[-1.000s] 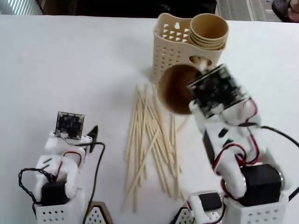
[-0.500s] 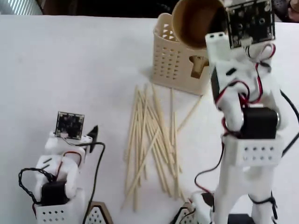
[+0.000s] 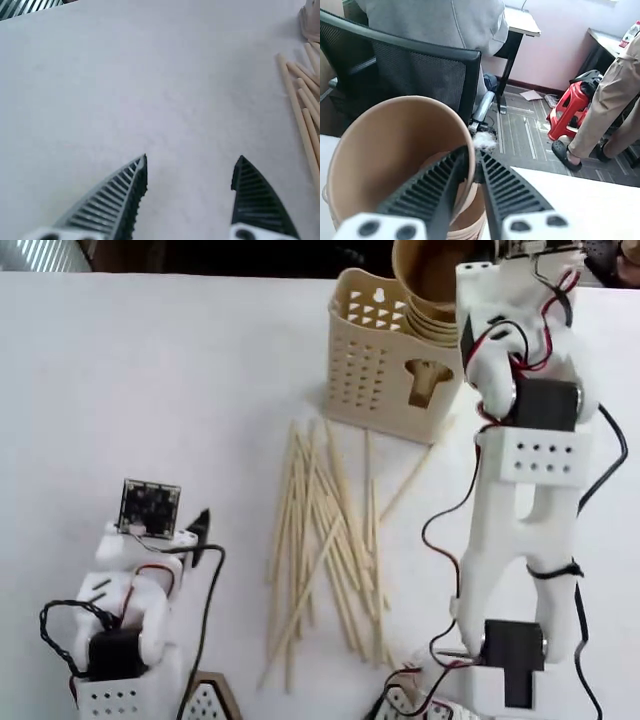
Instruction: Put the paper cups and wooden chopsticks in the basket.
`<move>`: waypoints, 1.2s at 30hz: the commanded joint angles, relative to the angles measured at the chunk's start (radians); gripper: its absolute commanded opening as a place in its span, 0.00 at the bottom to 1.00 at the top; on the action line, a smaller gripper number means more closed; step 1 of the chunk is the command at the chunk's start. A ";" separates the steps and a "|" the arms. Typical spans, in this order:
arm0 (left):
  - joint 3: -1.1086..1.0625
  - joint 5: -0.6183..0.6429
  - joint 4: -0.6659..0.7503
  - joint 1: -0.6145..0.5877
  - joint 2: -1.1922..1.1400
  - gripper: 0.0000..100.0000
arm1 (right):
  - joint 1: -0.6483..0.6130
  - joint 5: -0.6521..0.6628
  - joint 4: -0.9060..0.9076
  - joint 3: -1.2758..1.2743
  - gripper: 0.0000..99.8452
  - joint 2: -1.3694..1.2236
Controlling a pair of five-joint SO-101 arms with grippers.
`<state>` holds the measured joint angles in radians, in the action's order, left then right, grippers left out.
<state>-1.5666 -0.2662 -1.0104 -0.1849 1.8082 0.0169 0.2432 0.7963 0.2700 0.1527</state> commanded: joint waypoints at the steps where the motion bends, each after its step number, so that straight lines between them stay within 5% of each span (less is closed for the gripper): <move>1: 0.003 0.008 -0.005 -0.013 0.013 0.27 | 0.008 -0.029 0.038 0.054 0.02 -0.004; 11: 0.003 0.008 -0.005 -0.013 0.013 0.27 | 0.028 -0.112 0.114 0.055 0.03 -0.035; 16: 0.003 0.008 -0.006 -0.013 0.013 0.27 | 0.048 -0.173 0.119 0.104 0.19 -0.058; 36: 0.003 0.008 -0.009 -0.015 0.013 0.27 | -0.002 -0.170 0.035 0.218 0.18 -0.153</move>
<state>-1.5666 -0.2662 -1.0104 -0.1849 1.8082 0.0215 0.0806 0.8899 0.4710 0.0330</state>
